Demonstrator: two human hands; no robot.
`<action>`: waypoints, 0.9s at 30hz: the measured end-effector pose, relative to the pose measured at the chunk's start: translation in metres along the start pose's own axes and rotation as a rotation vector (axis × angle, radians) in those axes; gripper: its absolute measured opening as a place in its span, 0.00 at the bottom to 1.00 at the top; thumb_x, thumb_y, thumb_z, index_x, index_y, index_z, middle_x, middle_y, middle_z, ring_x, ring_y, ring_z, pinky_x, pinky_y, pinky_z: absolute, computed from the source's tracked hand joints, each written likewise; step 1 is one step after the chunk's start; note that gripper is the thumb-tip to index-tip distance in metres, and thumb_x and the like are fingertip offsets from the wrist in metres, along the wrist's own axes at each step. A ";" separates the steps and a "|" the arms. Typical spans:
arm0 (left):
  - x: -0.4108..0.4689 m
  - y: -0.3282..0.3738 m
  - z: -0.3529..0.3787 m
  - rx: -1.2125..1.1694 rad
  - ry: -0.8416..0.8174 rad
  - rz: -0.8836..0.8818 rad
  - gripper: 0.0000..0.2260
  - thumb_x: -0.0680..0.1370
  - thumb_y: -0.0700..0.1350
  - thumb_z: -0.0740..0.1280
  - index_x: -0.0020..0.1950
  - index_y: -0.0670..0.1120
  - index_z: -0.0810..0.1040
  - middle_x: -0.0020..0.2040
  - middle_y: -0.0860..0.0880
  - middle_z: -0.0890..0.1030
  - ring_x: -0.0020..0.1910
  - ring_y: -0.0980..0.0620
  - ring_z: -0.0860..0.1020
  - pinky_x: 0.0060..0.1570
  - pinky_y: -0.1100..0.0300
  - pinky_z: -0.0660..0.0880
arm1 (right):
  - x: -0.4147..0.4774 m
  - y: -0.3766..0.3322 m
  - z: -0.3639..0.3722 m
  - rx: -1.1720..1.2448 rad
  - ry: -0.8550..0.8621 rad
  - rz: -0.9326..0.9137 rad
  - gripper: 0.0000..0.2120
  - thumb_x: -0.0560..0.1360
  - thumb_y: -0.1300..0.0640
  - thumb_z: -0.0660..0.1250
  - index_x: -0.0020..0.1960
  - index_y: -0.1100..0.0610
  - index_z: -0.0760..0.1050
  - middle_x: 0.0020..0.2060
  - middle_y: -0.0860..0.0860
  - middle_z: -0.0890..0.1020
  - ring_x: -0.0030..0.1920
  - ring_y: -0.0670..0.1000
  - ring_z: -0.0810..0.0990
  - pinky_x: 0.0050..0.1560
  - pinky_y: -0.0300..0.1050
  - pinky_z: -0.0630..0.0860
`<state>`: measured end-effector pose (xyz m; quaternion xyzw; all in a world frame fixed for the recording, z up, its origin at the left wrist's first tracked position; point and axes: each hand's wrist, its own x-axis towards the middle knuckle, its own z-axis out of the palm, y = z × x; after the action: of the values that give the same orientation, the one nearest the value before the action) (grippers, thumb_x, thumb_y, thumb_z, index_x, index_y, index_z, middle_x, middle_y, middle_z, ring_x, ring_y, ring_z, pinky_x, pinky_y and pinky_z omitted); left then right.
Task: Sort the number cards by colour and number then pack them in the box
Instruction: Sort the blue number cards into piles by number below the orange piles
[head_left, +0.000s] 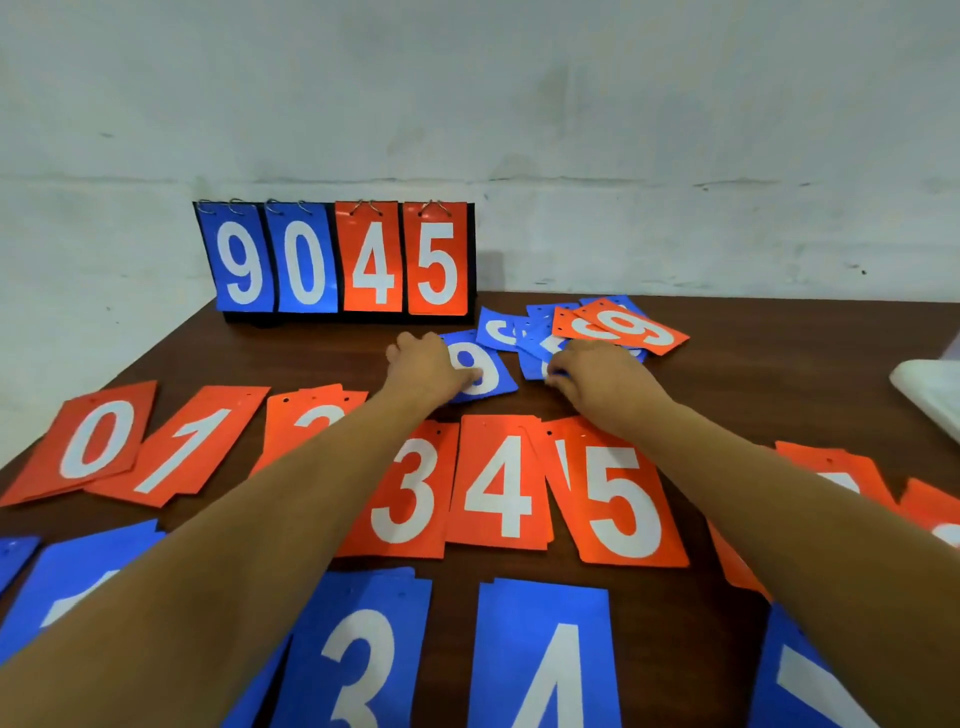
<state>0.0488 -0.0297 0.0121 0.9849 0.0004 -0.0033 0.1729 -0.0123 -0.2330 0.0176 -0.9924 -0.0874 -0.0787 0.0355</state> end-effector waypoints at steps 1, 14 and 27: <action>0.001 0.002 0.000 0.036 -0.014 -0.004 0.30 0.74 0.59 0.69 0.67 0.41 0.69 0.64 0.41 0.72 0.64 0.43 0.70 0.60 0.52 0.69 | 0.000 -0.003 -0.001 -0.024 0.006 0.000 0.13 0.82 0.52 0.57 0.60 0.57 0.75 0.55 0.56 0.79 0.55 0.55 0.77 0.52 0.47 0.72; 0.009 0.004 -0.006 0.079 -0.043 -0.078 0.30 0.72 0.61 0.71 0.63 0.42 0.68 0.64 0.40 0.70 0.65 0.40 0.69 0.56 0.52 0.70 | -0.027 -0.003 -0.013 0.230 0.504 0.187 0.13 0.80 0.54 0.62 0.61 0.55 0.79 0.50 0.54 0.82 0.47 0.53 0.80 0.46 0.49 0.78; -0.030 0.001 -0.057 -0.681 0.003 0.047 0.07 0.78 0.40 0.66 0.56 0.44 0.74 0.52 0.46 0.79 0.50 0.45 0.79 0.46 0.53 0.76 | -0.057 -0.019 -0.045 1.509 0.438 0.514 0.04 0.75 0.61 0.71 0.49 0.60 0.81 0.44 0.52 0.84 0.47 0.51 0.85 0.49 0.50 0.83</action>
<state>0.0187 -0.0107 0.0663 0.8703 -0.0212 0.0023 0.4920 -0.0777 -0.2273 0.0537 -0.6530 0.1220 -0.1798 0.7255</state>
